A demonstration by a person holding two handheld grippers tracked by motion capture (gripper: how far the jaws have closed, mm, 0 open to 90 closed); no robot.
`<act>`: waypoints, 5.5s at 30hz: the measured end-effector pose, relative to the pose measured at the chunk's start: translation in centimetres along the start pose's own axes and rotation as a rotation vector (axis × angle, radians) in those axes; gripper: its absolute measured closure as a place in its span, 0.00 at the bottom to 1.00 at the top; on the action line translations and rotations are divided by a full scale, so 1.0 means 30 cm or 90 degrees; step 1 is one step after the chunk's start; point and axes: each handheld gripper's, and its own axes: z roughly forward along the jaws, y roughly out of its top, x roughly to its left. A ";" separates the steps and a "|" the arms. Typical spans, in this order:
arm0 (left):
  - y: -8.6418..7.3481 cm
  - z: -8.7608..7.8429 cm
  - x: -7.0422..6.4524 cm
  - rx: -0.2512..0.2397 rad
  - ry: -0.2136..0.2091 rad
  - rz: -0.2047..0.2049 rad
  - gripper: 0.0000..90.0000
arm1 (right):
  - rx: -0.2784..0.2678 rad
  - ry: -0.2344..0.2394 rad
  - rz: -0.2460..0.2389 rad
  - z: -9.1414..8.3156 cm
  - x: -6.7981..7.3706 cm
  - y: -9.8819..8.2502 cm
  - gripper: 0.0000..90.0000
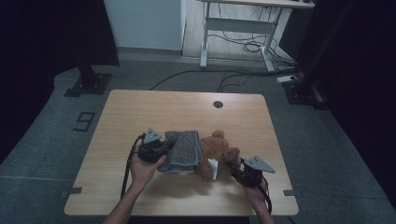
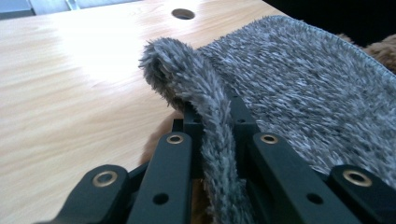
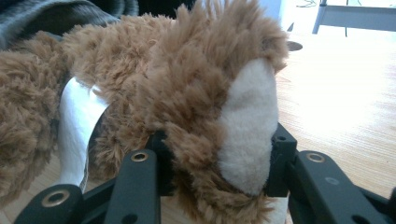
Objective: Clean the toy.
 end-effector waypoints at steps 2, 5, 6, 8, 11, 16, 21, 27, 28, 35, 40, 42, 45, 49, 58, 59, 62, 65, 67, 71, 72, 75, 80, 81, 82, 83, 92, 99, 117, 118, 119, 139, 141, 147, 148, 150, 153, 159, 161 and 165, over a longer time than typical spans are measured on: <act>-0.032 -0.016 0.028 -0.003 0.011 -0.012 0.91 | -0.001 0.000 0.002 0.001 -0.001 -0.001 0.65; -0.054 -0.024 0.048 0.001 0.018 -0.019 0.91 | 0.000 0.000 0.003 0.001 -0.001 -0.001 0.65; -0.061 -0.026 0.054 0.006 0.022 -0.021 0.91 | 0.000 0.000 0.003 0.001 -0.002 -0.001 0.65; -0.088 -0.025 0.075 0.014 0.027 -0.032 0.91 | -0.001 0.000 0.004 0.002 -0.002 -0.001 0.65; -0.126 -0.011 0.096 0.036 0.033 -0.043 0.91 | -0.002 -0.002 0.005 0.003 -0.002 -0.002 0.66; -0.130 -0.010 0.114 0.037 0.026 -0.064 0.91 | -0.003 -0.001 0.010 0.004 -0.004 -0.003 0.65; -0.027 -0.044 0.054 -0.006 0.010 -0.034 0.92 | -0.002 -0.006 0.017 0.005 -0.011 -0.005 0.66; 0.113 0.004 -0.110 -0.032 -0.050 0.025 0.92 | -0.002 -0.006 0.018 0.005 -0.009 -0.005 0.66; 0.155 0.041 -0.183 -0.031 -0.072 0.052 0.92 | -0.002 -0.006 0.018 0.005 -0.009 -0.005 0.66; 0.249 0.157 -0.425 -0.035 -0.120 0.142 0.92 | -0.002 -0.005 0.020 0.004 -0.010 -0.005 0.66; 0.249 0.317 -0.492 0.037 -0.106 0.158 0.92 | -0.003 -0.005 0.021 0.004 -0.012 -0.006 0.66; 0.221 0.353 -0.467 0.052 -0.098 0.143 0.92 | -0.002 -0.005 0.025 0.003 -0.013 -0.007 0.65; 0.190 0.354 -0.411 0.050 -0.110 0.111 0.92 | -0.002 -0.003 0.021 0.004 -0.011 -0.009 0.65; 0.185 0.319 -0.382 0.050 -0.090 0.114 0.92 | -0.002 -0.012 0.009 0.012 0.008 -0.006 0.65; 0.143 0.226 -0.197 0.056 0.007 0.098 0.92 | -0.003 -0.017 0.017 0.011 0.003 -0.009 0.65; 0.143 0.226 -0.197 0.056 0.007 0.098 0.92 | -0.003 -0.017 0.017 0.011 0.003 -0.009 0.65; 0.091 0.173 -0.093 0.037 0.005 0.050 0.91 | -0.004 -0.015 0.018 0.010 0.003 -0.010 0.65; 0.072 0.141 -0.060 0.023 0.004 0.036 0.91 | -0.004 -0.017 0.016 0.010 0.006 -0.010 0.65; 0.057 0.109 -0.037 0.013 0.010 0.031 0.91 | -0.005 -0.017 0.016 0.010 0.005 -0.011 0.65; 0.023 0.064 0.011 0.000 0.022 0.015 0.92 | -0.005 -0.018 0.016 0.009 0.006 -0.013 0.65; 0.000 0.050 0.033 -0.002 0.025 0.003 0.92 | -0.005 -0.019 0.016 0.009 0.006 -0.013 0.65; -0.021 0.038 0.053 -0.001 0.029 -0.003 0.92 | -0.005 -0.019 0.018 0.009 0.006 -0.014 0.65; -0.091 0.030 0.106 0.026 0.043 -0.026 0.92 | -0.006 -0.022 0.018 0.011 0.005 -0.015 0.65; -0.091 0.030 0.106 0.026 0.043 -0.026 0.92 | -0.006 -0.022 0.018 0.011 0.005 -0.015 0.65; -0.113 0.035 0.118 0.038 0.043 -0.032 0.92 | -0.006 -0.023 0.018 0.011 0.006 -0.016 0.65; -0.113 0.035 0.118 0.038 0.043 -0.032 0.92 | -0.006 -0.023 0.018 0.011 0.006 -0.016 0.65; -0.044 -0.002 0.100 0.006 0.022 -0.037 0.92 | -0.006 -0.028 0.024 0.012 0.001 -0.021 0.66; 0.105 0.005 -0.021 -0.022 -0.031 0.007 0.91 | -0.006 -0.027 0.027 0.011 0.001 -0.021 0.65; 0.210 0.348 -0.461 0.074 -0.106 0.155 0.91 | -0.004 -0.022 0.023 0.008 -0.003 -0.026 0.65; 0.198 0.339 -0.436 0.065 -0.114 0.133 0.91 | -0.003 -0.022 0.024 0.008 -0.002 -0.029 0.65; 0.198 0.339 -0.436 0.065 -0.114 0.133 0.91 | -0.003 -0.022 0.024 0.008 -0.002 -0.029 0.65; -0.018 0.014 -0.005 -0.006 -0.013 -0.010 0.91 | -0.004 -0.029 0.016 0.010 0.018 -0.029 0.65; -0.034 -0.004 0.010 -0.012 -0.011 -0.021 0.91 | -0.004 -0.028 0.016 0.009 0.018 -0.029 0.65; -0.090 -0.032 0.054 -0.009 0.001 -0.048 0.91 | -0.003 -0.027 0.017 0.009 0.016 -0.030 0.65; -0.089 -0.038 0.062 -0.001 0.008 -0.050 0.91 | -0.002 -0.028 0.016 0.010 0.015 -0.029 0.65; -0.098 -0.040 0.077 0.015 0.020 -0.050 0.91 | -0.002 -0.028 0.017 0.009 0.014 -0.029 0.65; -0.131 -0.027 0.098 0.037 0.024 -0.060 0.91 | -0.001 -0.027 0.015 0.009 0.014 -0.029 0.65; -0.120 -0.045 0.095 0.016 0.009 -0.076 0.91 | 0.000 -0.028 0.016 0.010 0.010 -0.029 0.65; -0.091 -0.056 0.070 0.001 0.010 -0.058 0.91 | 0.001 -0.031 0.018 0.010 0.009 -0.030 0.65; -0.022 -0.065 0.015 -0.045 -0.015 -0.036 0.91 | 0.001 -0.033 0.023 0.011 0.003 -0.031 0.65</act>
